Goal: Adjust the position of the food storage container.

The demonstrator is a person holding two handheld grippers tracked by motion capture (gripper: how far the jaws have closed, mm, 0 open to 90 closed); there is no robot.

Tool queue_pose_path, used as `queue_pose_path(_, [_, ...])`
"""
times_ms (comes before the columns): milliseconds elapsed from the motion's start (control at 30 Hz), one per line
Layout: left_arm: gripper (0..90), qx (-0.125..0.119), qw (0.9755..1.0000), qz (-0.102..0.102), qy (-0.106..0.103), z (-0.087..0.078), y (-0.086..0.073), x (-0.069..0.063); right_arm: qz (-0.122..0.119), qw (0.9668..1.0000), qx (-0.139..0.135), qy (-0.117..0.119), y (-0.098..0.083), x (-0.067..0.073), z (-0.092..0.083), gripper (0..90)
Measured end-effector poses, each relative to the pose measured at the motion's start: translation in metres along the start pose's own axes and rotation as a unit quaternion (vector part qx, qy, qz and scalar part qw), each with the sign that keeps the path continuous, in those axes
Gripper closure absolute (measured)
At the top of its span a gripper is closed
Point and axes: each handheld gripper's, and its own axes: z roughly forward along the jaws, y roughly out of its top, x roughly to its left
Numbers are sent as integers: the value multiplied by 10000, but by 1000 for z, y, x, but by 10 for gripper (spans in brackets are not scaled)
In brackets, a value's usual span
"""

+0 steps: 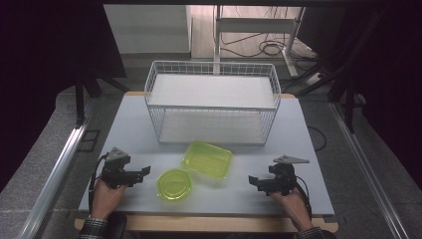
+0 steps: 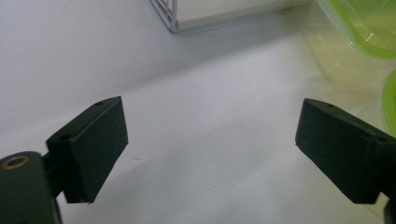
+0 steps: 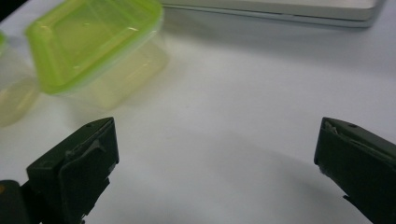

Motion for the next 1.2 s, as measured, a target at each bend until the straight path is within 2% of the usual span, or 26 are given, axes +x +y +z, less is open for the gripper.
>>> queue_pose_path(67, [76,22,10000,1,23,1,0,-1,-43,9999,58,-127,0,1,2,0])
queue_pose_path(133, [63,86,9999,48,88,1,0,-3,-98,9998,111,-118,0,2,2,0])
queue_pose_path(167, [58,81,9999,58,52,1,1,-4,-228,9995,142,-161,1,5,3,0])
queue_pose_path(267, [52,29,10000,65,-46,0,2,-6,-329,9991,138,-213,1,6,4,0])
queue_pose_path(467, [92,8,9998,154,-89,0,3,-8,-347,9990,113,-254,2,7,4,11])
queue_pose_path(600, [186,-131,9995,229,-190,-7,6,-12,-342,9990,64,-272,3,7,3,27])
queue_pose_path(700, [305,-226,9987,244,-397,-13,9,-16,-382,9988,75,-297,3,8,3,35])
queue_pose_path(733, [354,-226,9987,244,-397,-13,9,-16,-382,9988,75,-297,3,8,3,35])
queue_pose_path(767, [393,-266,9980,296,-494,-17,12,-21,-430,9986,76,-313,3,8,3,39])
queue_pose_path(867, [465,-334,9971,415,-547,-21,16,-28,-447,9984,64,-331,3,9,3,45])
queue_pose_path(933, [489,-400,9960,542,-587,-25,19,-36,-467,9983,52,-337,3,9,3,47])
queue_pose_path(1000, [573,-514,9934,732,-715,-30,23,-49,-528,9980,11,-357,3,10,3,52])
queue_pose_path(1033, [600,-514,9934,732,-715,-30,23,-49,-548,9978,5,-365,3,10,3,53])
queue_pose_path(1067, [600,-542,9924,798,-762,-31,24,-54,-548,9978,5,-365,3,10,3,53])
queue_pose_path(1133, [695,-575,9892,1002,-898,-33,28,-69,-576,9976,4,-380,3,11,3,58])
queue_pose_path(1200, [748,-578,9885,1039,-934,-33,29,-72,-600,9974,-6,-391,3,11,3,60])
